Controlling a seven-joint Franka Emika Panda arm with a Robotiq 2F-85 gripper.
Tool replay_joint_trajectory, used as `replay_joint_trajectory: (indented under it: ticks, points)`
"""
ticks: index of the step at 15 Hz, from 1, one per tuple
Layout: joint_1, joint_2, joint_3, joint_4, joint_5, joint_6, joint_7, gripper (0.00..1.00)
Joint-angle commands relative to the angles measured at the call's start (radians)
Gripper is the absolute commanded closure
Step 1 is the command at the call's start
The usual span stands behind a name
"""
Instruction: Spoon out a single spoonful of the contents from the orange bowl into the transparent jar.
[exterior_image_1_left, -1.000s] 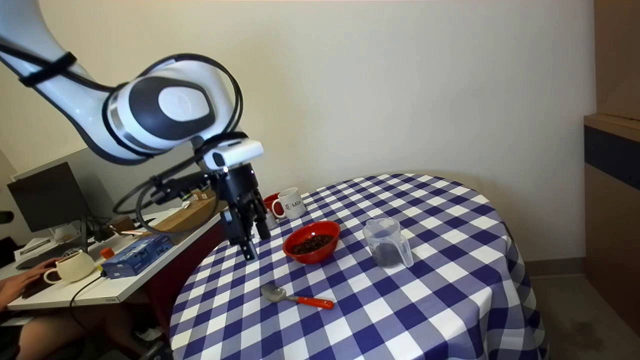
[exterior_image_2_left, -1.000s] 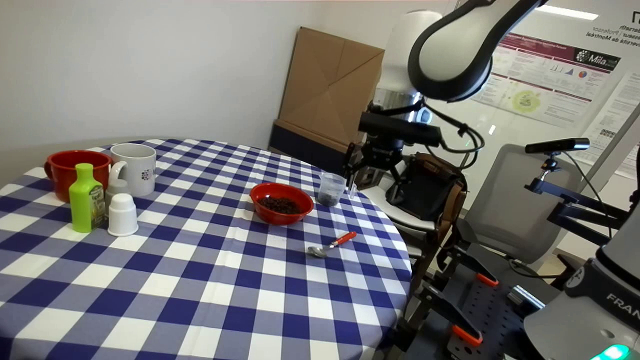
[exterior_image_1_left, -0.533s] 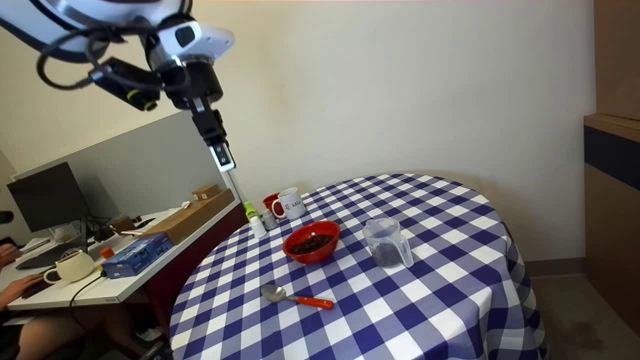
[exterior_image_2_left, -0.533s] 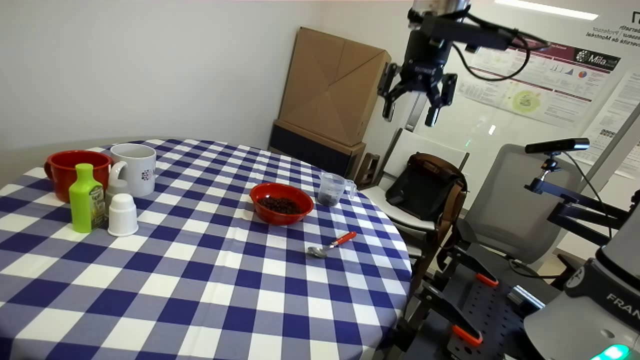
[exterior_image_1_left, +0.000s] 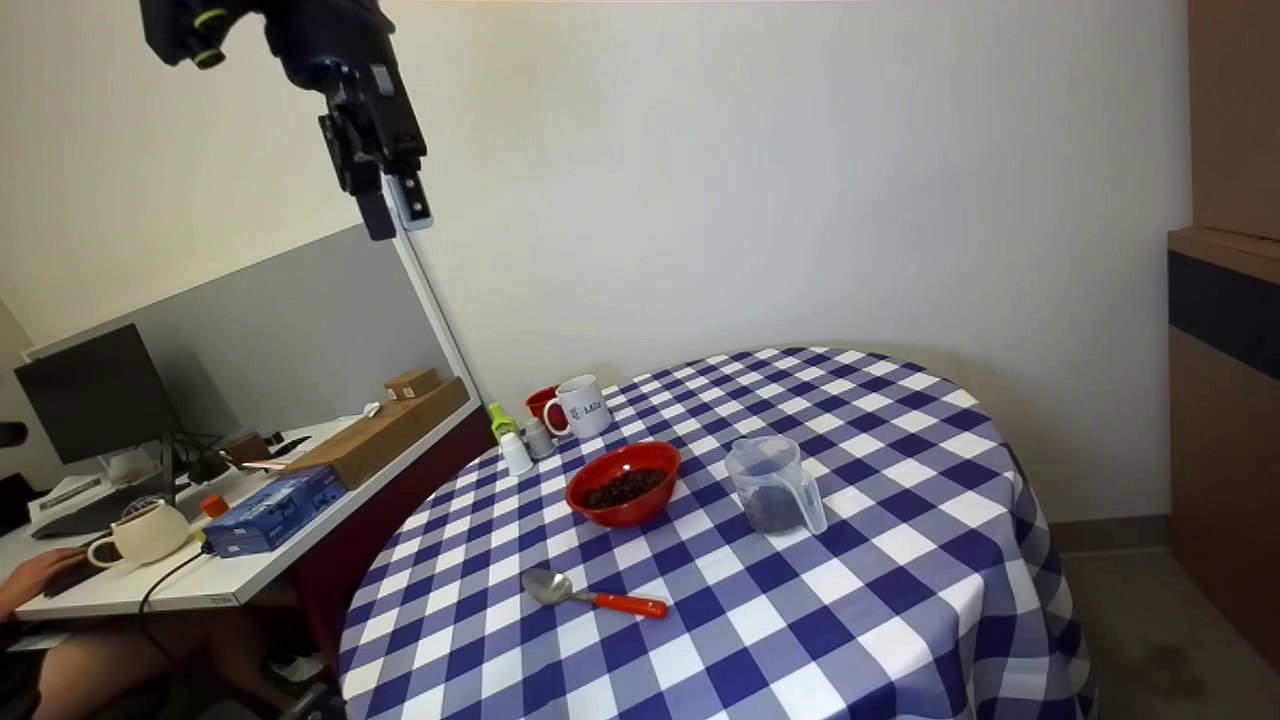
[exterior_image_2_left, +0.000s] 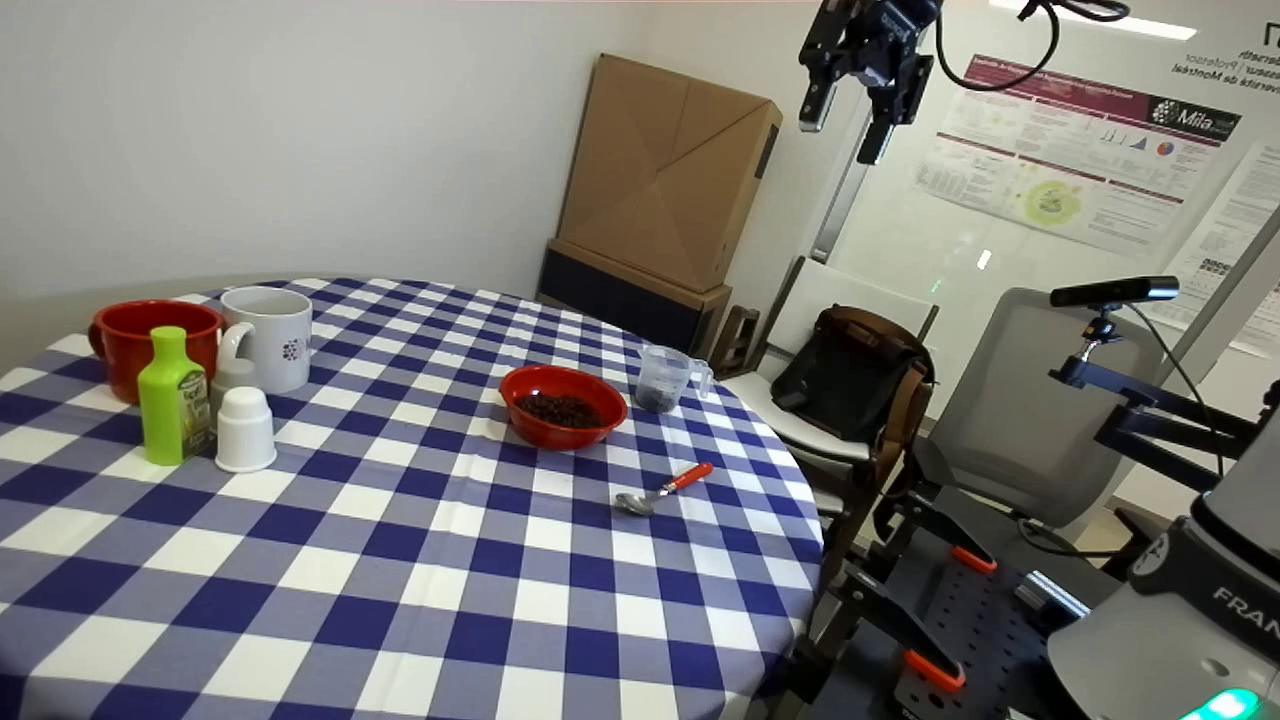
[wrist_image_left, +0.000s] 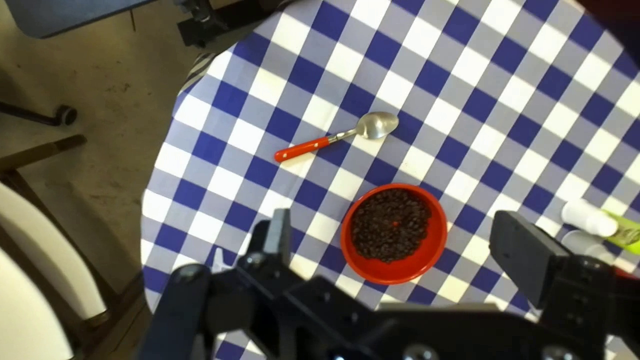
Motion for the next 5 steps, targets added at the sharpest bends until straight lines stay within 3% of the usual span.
replay_joint_trajectory:
  ticks: [1, 5]
  points:
    - [-0.030, 0.004, 0.021, 0.008, 0.032, -0.020, -0.041, 0.00]
    - [-0.028, 0.015, 0.016, 0.017, 0.045, -0.032, -0.067, 0.00]
